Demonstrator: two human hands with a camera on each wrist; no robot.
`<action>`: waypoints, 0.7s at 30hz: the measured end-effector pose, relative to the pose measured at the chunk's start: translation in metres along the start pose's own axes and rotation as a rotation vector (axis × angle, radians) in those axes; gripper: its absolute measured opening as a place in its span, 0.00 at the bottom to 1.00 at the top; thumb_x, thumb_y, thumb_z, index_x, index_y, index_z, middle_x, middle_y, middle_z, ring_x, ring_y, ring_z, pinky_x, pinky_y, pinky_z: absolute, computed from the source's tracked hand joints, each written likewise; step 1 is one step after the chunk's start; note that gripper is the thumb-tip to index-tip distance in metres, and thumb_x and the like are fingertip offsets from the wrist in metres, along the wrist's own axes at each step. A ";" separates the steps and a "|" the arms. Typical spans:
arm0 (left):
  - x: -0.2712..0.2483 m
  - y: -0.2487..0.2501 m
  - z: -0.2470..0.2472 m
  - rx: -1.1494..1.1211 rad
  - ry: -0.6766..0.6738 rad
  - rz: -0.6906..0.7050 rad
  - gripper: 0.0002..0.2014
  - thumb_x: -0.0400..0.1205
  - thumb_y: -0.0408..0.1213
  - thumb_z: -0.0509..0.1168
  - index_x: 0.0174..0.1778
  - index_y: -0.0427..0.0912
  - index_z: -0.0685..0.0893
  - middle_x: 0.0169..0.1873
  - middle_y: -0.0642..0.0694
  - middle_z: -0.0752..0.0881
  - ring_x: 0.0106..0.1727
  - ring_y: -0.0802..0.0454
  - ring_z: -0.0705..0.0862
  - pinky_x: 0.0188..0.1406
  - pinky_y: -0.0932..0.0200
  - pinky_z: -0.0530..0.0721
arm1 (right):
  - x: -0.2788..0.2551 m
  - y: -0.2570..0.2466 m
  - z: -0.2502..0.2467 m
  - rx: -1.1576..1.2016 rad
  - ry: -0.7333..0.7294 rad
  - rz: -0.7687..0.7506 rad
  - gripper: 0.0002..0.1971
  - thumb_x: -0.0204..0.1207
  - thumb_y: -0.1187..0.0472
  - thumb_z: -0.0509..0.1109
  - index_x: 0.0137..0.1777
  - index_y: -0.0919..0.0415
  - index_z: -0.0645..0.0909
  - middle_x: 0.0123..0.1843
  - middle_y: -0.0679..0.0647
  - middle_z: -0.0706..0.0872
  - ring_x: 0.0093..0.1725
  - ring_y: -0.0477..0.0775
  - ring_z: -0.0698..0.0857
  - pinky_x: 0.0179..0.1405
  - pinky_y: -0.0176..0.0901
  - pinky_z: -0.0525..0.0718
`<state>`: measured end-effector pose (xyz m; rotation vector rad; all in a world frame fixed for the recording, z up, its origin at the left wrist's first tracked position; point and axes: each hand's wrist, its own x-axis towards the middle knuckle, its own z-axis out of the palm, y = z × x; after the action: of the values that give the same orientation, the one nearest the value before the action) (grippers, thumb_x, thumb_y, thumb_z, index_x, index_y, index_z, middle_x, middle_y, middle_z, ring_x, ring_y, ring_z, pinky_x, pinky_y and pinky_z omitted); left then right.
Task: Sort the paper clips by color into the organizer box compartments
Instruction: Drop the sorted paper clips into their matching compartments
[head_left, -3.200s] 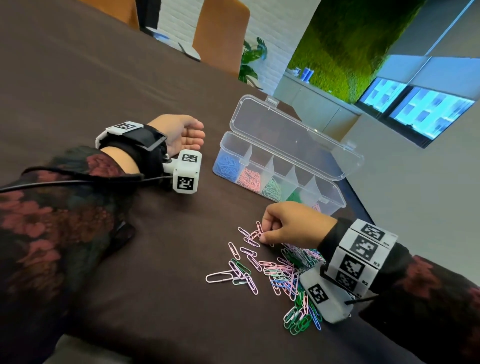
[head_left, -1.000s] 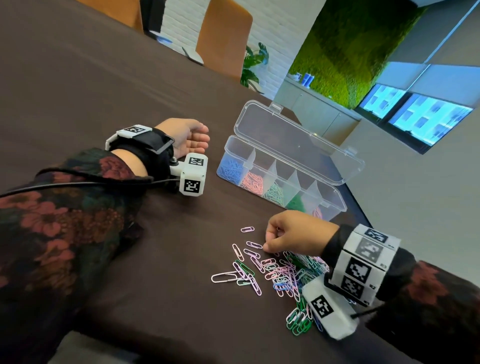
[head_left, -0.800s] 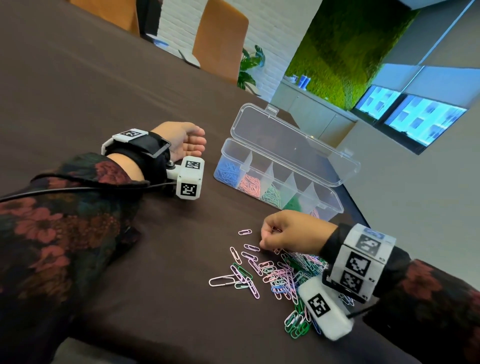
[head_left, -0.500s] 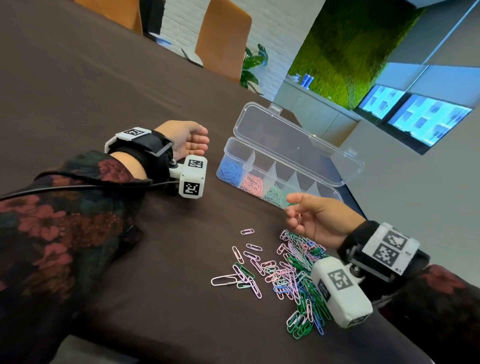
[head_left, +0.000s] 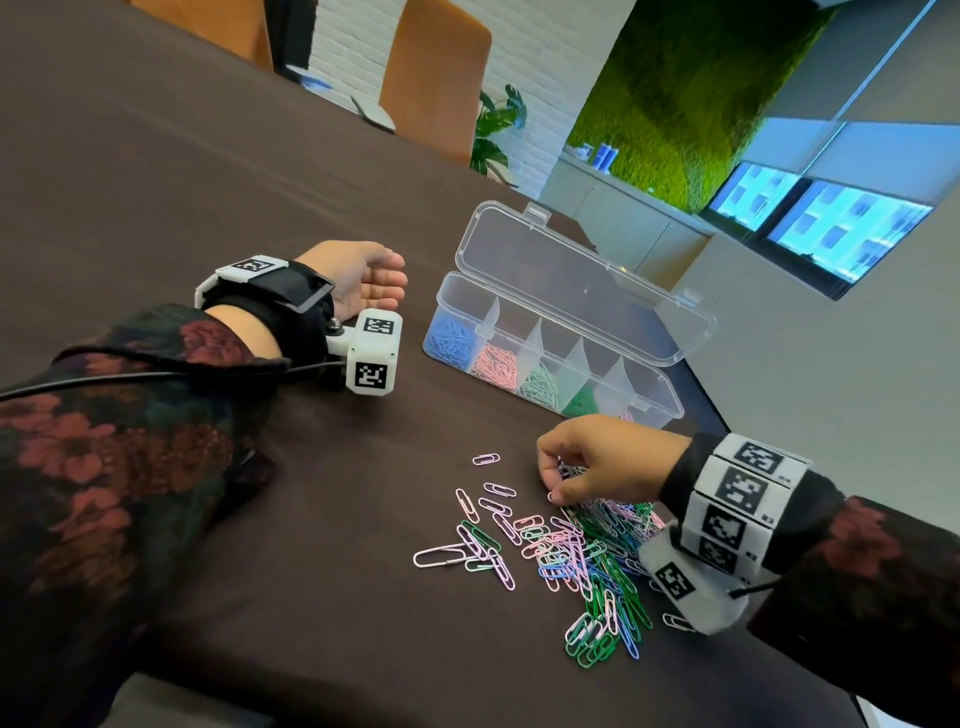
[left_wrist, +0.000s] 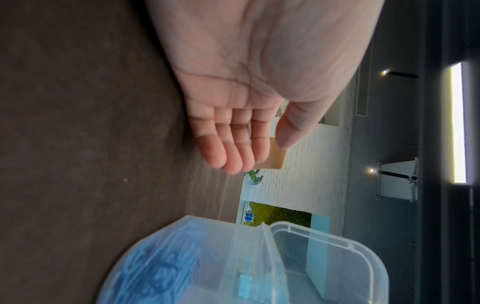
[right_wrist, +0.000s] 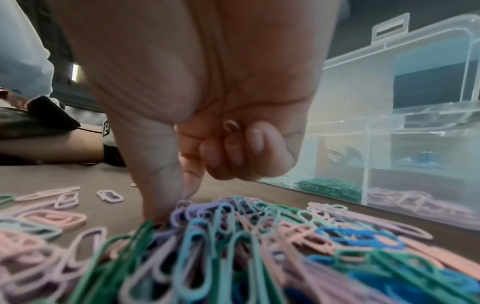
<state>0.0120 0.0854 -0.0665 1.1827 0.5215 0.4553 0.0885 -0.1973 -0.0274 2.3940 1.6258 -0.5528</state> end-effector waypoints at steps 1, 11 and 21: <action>0.000 0.000 0.000 -0.003 -0.001 -0.001 0.08 0.85 0.37 0.57 0.43 0.40 0.79 0.36 0.46 0.80 0.34 0.53 0.80 0.31 0.65 0.82 | 0.000 0.003 0.000 0.036 0.004 0.001 0.08 0.74 0.62 0.73 0.37 0.54 0.77 0.32 0.44 0.76 0.31 0.41 0.71 0.33 0.30 0.70; -0.002 0.001 0.000 -0.008 0.001 0.000 0.08 0.85 0.36 0.57 0.43 0.40 0.79 0.36 0.45 0.80 0.34 0.52 0.80 0.29 0.65 0.82 | -0.006 0.009 0.008 1.649 0.274 0.063 0.08 0.67 0.72 0.62 0.43 0.62 0.74 0.28 0.56 0.77 0.23 0.48 0.73 0.17 0.34 0.71; -0.003 0.000 0.002 -0.002 0.011 0.014 0.06 0.84 0.35 0.59 0.43 0.39 0.79 0.36 0.45 0.80 0.33 0.53 0.79 0.26 0.67 0.83 | -0.010 -0.022 0.018 0.296 -0.025 -0.025 0.09 0.73 0.61 0.76 0.38 0.51 0.77 0.25 0.44 0.71 0.24 0.40 0.70 0.30 0.33 0.69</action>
<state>0.0109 0.0822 -0.0656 1.1835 0.5225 0.4744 0.0618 -0.2042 -0.0392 2.5583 1.6668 -0.8806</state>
